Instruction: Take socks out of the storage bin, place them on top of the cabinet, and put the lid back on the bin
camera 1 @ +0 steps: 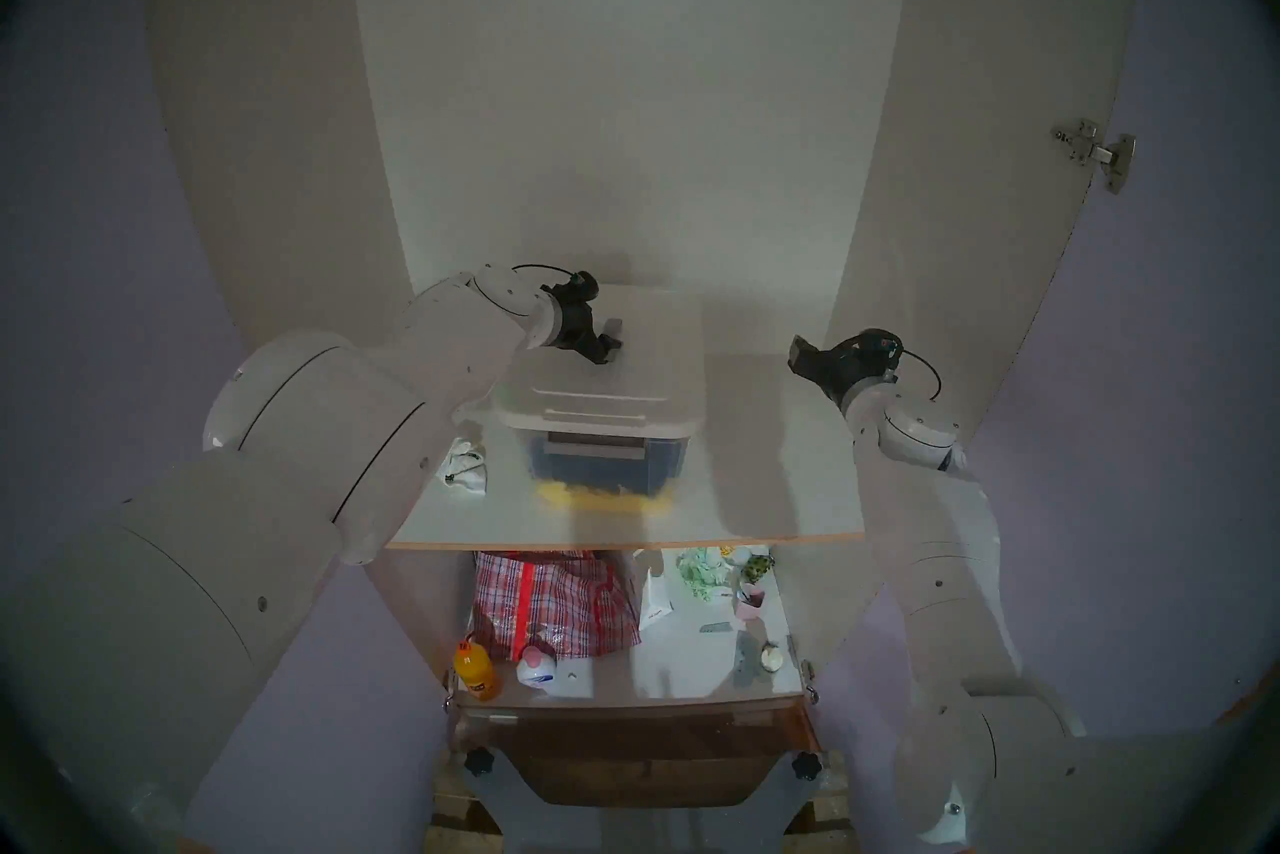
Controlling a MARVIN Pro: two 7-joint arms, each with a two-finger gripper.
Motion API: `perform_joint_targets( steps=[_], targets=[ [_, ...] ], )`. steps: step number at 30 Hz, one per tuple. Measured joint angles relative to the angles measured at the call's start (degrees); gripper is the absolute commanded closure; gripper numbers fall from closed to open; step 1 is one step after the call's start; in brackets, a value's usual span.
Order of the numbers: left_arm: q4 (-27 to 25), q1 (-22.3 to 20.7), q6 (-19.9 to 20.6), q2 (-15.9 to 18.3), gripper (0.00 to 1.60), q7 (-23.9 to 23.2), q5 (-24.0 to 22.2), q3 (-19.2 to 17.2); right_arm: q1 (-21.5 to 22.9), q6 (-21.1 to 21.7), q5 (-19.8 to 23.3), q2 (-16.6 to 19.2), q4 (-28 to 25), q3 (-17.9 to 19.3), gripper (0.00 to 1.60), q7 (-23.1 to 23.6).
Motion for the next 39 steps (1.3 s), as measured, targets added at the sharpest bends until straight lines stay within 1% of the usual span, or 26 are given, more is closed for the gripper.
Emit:
perform_joint_targets(
  steps=[9, 13, 16, 17, 21, 23, 26, 27, 30, 34, 38, 39],
  targets=[
    [-0.2, -0.6, -0.9, 0.8, 0.0, 0.4, 0.3, -0.1, 0.0, 0.0, 0.0, 0.0, -0.2, 0.0, 0.0, 0.0],
    [-0.5, -0.7, -2.4, 1.7, 0.0, 0.4, 0.7, 0.4, 0.0, 0.0, 0.0, 0.0, -0.3, 0.0, 0.0, 0.0],
    [-0.7, -0.7, -3.7, 3.2, 0.0, 0.6, 1.5, 1.6, -0.1, 0.0, 0.0, 0.0, -0.5, 0.0, 0.0, 0.0],
    [-0.7, -0.7, -4.4, 4.2, 0.0, 1.2, 2.0, 2.3, -0.1, 0.0, 0.0, 0.0, -0.6, 0.0, 0.0, 0.0],
    [-0.7, -0.5, -6.2, 7.9, 0.0, 2.1, 2.9, 3.0, -0.2, 0.0, 0.0, 0.0, -0.8, 0.0, 0.0, 0.0],
    [-0.5, -0.2, -7.9, 10.7, 0.0, 2.9, 3.6, 3.6, -0.2, 0.0, 0.0, 0.0, -0.9, 0.0, 0.0, 0.0],
    [-0.2, 0.0, -8.3, 11.5, 0.0, 3.5, 4.0, 3.9, -0.3, 0.0, 0.0, 0.0, -1.0, 0.0, 0.0, 0.0],
    [-0.1, 0.0, -8.4, 11.6, 0.0, 4.1, 4.7, 4.8, -0.3, 0.0, 0.0, -0.1, -1.0, 0.0, 0.0, 0.0],
    [0.0, 0.3, -8.8, 11.6, 0.0, 4.6, 5.0, 4.9, -0.3, 0.0, 0.0, 0.0, -1.0, 0.0, 0.0, 0.0],
    [0.2, 0.9, -9.9, 11.6, 0.0, 3.6, 2.5, 1.0, -0.3, 0.0, 0.0, 0.0, -1.0, 0.0, 0.0, 0.0],
    [0.6, 1.1, -10.1, 11.5, 0.0, 3.4, 2.0, -0.5, -0.3, 0.0, 0.0, 0.0, -1.0, 0.0, 0.0, 0.0],
    [0.8, 1.1, -10.0, 11.3, 0.0, 3.5, 1.8, -1.3, -0.3, 0.0, 0.0, 0.0, -1.0, 0.0, 0.0, 0.0]
  ],
)
